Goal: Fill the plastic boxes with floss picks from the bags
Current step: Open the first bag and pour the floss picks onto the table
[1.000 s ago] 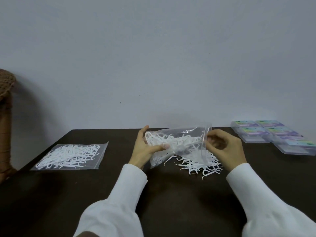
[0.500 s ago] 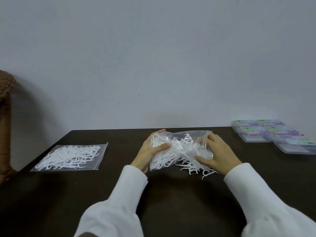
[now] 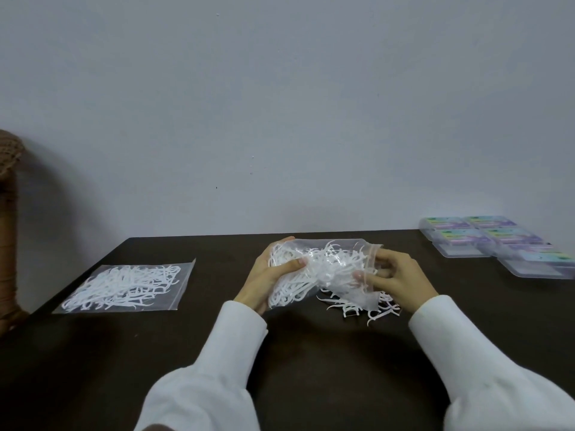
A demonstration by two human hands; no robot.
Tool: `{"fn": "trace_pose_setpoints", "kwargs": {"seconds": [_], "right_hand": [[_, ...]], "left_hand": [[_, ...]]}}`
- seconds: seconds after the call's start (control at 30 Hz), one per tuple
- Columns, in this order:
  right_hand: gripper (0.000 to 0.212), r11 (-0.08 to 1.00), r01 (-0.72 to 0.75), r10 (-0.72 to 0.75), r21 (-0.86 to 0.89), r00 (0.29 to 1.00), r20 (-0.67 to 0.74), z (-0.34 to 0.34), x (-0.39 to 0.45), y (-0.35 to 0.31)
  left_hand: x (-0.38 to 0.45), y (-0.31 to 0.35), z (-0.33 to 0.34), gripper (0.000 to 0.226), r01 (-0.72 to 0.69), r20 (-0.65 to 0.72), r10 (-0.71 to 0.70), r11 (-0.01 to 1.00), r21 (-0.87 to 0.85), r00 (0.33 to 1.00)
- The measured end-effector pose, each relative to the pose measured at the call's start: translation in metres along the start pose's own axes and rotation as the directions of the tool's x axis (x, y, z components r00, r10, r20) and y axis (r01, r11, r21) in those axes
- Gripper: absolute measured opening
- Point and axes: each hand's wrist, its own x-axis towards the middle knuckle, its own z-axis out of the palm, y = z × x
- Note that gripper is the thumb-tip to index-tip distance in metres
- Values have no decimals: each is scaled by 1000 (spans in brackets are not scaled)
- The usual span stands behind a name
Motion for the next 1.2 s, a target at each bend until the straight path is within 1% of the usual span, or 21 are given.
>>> {"fn": "trace_pose_setpoints", "kwargs": {"seconds": [0.1, 0.2, 0.3, 0.4, 0.63, 0.73, 0.83, 0.93, 1.1, 1.13, 1.2], "right_hand": [[30, 999, -9, 12, 44, 998, -68, -3, 3, 4], [25, 995, -23, 38, 101, 988, -148, -7, 6, 9], [22, 993, -42, 63, 114, 980, -191, -9, 8, 10], [23, 976, -79, 125, 204, 967, -221, -12, 9, 11], [18, 944, -147, 228, 294, 937, -263, -19, 10, 14], [21, 930, -177, 273, 323, 920, -280, -21, 10, 15], [15, 902, -209, 320, 378, 911, -259, -25, 12, 19], [13, 872, -242, 369, 426, 896, -248, -29, 14, 25], [19, 851, -327, 446, 412, 864, -234, -35, 18, 42], [20, 855, -342, 451, 390, 862, -233, -34, 18, 46], [24, 880, -377, 446, 290, 866, -227, -32, 20, 51]], "left_hand": [[1, 0, -2, 70, -4, -7, 4, 998, -59, 1000], [1, -1, -5, 68, -17, -24, 15, 996, -84, 1000], [2, -1, -7, 68, -22, -30, 19, 993, -114, 999], [2, 0, -9, 67, -35, -49, 29, 992, -125, 998], [5, 0, -23, 69, -52, -124, 29, 981, -188, 992], [5, 2, -25, 68, -55, -156, 25, 980, -190, 988], [4, 4, -29, 64, -65, -196, 22, 974, -215, 980], [3, 5, -34, 68, -69, -218, 14, 967, -246, 976], [2, 7, -41, 74, -76, -258, 7, 963, -259, 966], [2, 7, -42, 76, -74, -265, 3, 963, -258, 964], [1, 7, -42, 77, -64, -259, -8, 961, -268, 966]]}}
